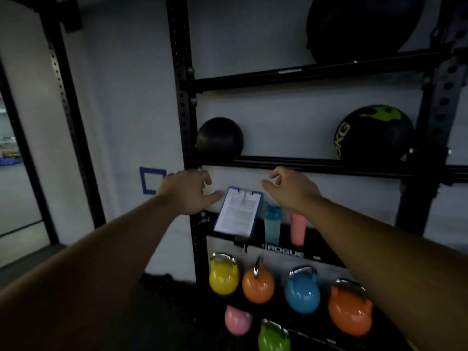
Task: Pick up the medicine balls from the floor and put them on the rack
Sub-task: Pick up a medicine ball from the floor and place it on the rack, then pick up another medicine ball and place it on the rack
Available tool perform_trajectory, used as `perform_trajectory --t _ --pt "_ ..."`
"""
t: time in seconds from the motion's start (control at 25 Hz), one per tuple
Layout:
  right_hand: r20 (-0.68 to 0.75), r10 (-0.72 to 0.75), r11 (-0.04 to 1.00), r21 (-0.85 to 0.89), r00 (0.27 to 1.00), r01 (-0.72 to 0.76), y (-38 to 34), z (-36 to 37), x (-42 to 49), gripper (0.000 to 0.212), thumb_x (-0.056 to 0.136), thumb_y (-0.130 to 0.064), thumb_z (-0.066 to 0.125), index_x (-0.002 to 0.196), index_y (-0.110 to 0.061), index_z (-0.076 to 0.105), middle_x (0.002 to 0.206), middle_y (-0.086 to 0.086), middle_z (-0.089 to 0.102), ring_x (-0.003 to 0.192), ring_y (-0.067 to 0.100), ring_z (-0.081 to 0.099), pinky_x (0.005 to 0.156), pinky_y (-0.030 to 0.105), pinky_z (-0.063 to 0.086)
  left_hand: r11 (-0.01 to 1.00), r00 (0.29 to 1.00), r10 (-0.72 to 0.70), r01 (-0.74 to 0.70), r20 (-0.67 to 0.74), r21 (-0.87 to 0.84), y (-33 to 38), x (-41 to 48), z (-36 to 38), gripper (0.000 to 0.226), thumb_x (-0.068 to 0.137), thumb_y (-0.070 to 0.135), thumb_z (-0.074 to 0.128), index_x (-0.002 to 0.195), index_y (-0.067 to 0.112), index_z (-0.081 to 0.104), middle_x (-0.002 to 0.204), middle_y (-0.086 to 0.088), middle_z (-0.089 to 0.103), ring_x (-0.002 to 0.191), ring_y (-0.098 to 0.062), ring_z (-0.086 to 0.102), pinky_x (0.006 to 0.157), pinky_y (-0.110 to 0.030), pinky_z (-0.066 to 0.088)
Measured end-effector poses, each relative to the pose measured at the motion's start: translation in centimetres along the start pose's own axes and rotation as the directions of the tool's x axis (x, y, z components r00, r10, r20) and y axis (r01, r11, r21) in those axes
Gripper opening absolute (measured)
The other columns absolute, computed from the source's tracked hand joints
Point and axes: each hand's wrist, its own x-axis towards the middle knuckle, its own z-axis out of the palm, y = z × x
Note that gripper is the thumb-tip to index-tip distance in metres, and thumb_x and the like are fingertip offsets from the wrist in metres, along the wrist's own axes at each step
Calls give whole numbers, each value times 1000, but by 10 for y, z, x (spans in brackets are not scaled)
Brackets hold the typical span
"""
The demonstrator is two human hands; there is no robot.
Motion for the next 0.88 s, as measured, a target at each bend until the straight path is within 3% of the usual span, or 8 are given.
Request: perform_trajectory --t 0.16,0.4,0.52,0.64,0.88 --pt "59 31 1000 -8 998 -31 -16 -22 -91 46 92 -66 55 125 -34 60 134 -1 65 118 26 62 100 41 49 997 992 -74 73 102 14 -4 -104 -46 65 85 87 52 122 35 66 120 12 73 113 -17 67 95 -39 54" --pt "138 23 993 -120 990 -7 -77 2 -197 46 94 -63 56 129 -34 59 133 -1 66 117 25 62 86 35 46 990 968 -125 135 220 -31 -47 -206 -72 72 85 90 49 127 33 64 121 10 73 112 -18 66 97 -41 55" --pt "166 40 983 -182 985 -9 -108 26 -233 49 94 -65 53 130 -32 58 127 -2 66 114 25 62 88 38 49 997 971 -76 75 226 14 -82 -234 -77 74 86 89 48 132 32 62 122 10 73 114 -18 65 91 -38 53" --pt "186 96 971 -236 978 -51 -144 70 -270 51 96 -63 52 132 -28 58 134 4 64 121 30 59 94 40 47 996 963 9 -31 268 80 -136 -268 -64 75 87 87 49 136 32 59 124 9 72 117 -19 65 90 -37 51" --pt "328 244 949 -275 913 -155 -207 181 -361 52 96 -60 54 134 -25 58 140 11 59 128 37 55 100 44 43 992 899 114 -128 424 5 -219 -345 -5 69 87 84 53 133 34 60 122 5 72 112 -23 67 83 -37 49"
